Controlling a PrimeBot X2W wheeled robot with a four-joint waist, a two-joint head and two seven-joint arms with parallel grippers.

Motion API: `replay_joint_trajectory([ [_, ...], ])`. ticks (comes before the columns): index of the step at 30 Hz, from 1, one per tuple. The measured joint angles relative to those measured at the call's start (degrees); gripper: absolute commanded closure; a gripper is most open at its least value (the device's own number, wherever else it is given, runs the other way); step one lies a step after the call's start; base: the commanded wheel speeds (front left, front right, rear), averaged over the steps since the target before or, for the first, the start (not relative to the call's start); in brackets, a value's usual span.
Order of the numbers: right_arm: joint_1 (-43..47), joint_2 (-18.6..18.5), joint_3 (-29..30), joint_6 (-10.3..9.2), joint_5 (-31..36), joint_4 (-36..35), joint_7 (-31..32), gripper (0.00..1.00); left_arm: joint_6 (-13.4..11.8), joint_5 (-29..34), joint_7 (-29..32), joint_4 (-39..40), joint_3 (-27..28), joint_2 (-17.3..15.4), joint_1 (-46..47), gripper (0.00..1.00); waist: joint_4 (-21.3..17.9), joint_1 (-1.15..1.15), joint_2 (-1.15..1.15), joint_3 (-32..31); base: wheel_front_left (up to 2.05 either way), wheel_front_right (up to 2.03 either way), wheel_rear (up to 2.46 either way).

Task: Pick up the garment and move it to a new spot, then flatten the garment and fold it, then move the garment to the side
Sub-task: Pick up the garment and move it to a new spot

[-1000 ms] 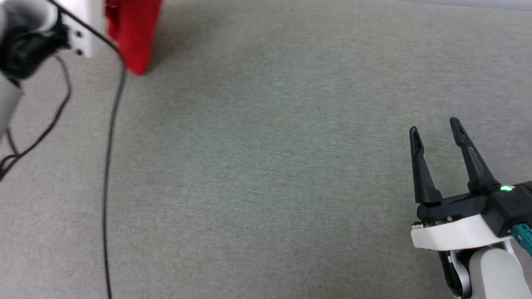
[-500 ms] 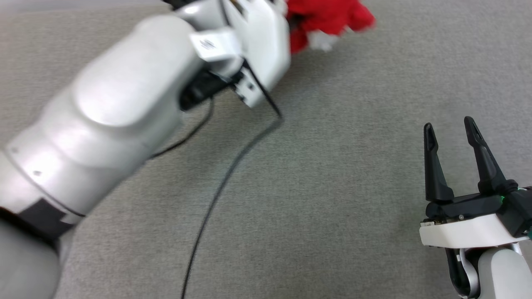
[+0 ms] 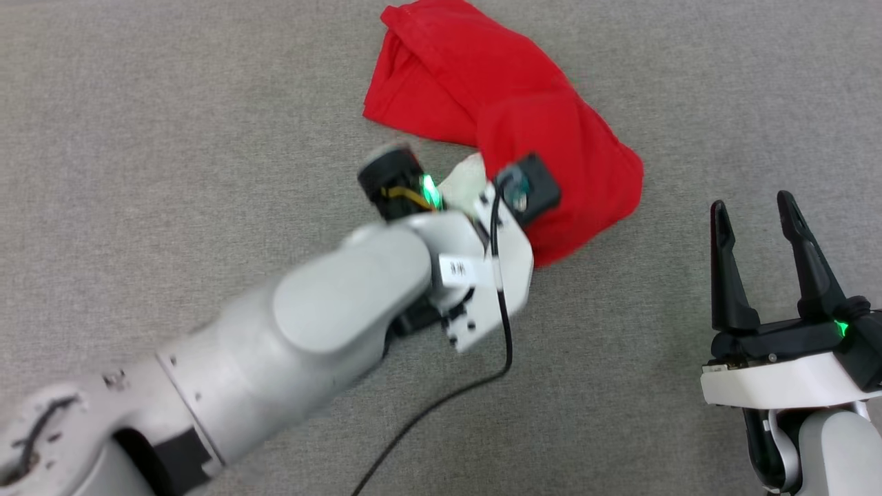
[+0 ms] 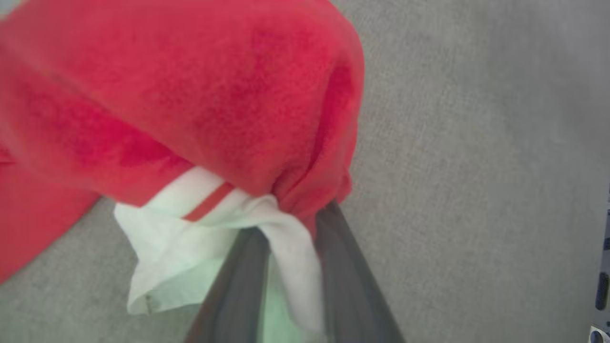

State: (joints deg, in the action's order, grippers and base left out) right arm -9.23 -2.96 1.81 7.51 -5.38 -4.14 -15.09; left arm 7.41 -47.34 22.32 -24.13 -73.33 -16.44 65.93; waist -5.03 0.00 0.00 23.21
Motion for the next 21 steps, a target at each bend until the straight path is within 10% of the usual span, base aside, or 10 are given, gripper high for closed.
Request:
replay_joint_trajectory([
  [10,-0.7,0.0,-0.1,0.0,-0.1,0.7,0.0,0.0,0.0,-1.1,1.3,2.0,0.1,0.4,-7.7,1.0,1.2,0.0,0.0,-0.6,0.0,0.0,0.0],
  [11,-0.7,0.0,-0.1,0.0,0.0,0.8,0.0,0.0,0.0,-1.1,-0.4,1.5,0.1,0.6,-7.7,0.93,1.3,0.0,0.0,-0.9,0.0,0.0,0.0],
  [13,0.0,0.0,0.1,0.0,0.0,1.1,0.0,0.0,0.0,-1.0,-4.5,0.2,0.0,1.0,-7.6,0.0,1.5,0.0,0.0,-1.7,0.0,0.0,0.0],
  [21,3.4,0.0,0.9,0.0,0.1,2.2,0.0,0.0,-0.5,-0.2,-21.7,-4.1,1.9,2.6,-9.2,0.0,3.2,0.0,0.0,-7.1,0.0,0.0,0.0],
])
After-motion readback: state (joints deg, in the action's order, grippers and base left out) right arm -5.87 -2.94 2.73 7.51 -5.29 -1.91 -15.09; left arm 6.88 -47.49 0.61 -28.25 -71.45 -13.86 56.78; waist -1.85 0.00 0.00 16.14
